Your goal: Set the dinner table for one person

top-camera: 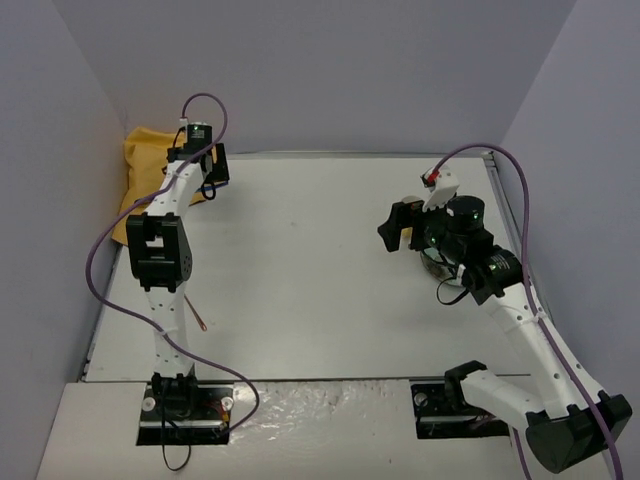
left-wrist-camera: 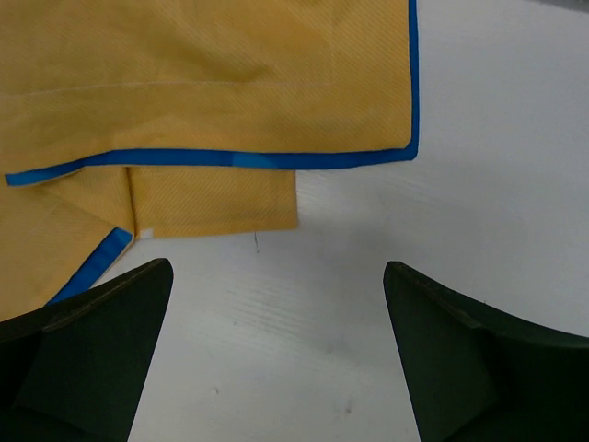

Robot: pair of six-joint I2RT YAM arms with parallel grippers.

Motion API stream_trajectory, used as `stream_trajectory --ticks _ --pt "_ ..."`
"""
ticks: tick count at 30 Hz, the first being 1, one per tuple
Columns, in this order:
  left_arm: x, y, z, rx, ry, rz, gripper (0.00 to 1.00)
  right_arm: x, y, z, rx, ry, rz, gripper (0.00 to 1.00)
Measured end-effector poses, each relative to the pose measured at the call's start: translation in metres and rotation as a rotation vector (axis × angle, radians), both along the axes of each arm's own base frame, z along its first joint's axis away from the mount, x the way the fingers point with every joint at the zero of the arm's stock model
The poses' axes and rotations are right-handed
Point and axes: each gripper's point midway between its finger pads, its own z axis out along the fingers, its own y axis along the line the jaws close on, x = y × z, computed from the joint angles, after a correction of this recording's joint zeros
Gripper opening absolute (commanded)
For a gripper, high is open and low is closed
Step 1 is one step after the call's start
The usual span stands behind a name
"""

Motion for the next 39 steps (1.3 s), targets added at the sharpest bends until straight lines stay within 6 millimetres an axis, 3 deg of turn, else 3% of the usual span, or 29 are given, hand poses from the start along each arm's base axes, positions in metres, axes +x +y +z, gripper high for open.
stream_trajectory --ticks 5,15,24,31,34,39 --pt "0.03 -0.007 -0.021 -0.025 -0.026 -0.029 0.97 0.003 0.006 -0.013 -0.004 0.042 0.025 1.0" --pt "0.066 -0.017 -0.053 -0.078 -0.076 -0.08 0.93 0.007 0.016 -0.031 0.006 0.108 0.057 1.0" --pt "0.076 -0.017 -0.082 -0.108 -0.063 -0.106 0.84 0.005 0.02 -0.04 0.027 0.147 0.06 1.0" --pt "0.08 -0.021 -0.088 -0.119 -0.067 -0.13 0.76 0.004 0.02 -0.043 0.041 0.162 0.051 1.0" --pt "0.081 -0.021 -0.09 -0.12 -0.065 -0.132 0.66 0.004 0.02 -0.044 0.045 0.167 0.048 1.0" --pt "0.083 -0.021 -0.091 -0.123 -0.066 -0.129 0.42 0.004 0.021 -0.044 0.055 0.171 0.043 1.0"
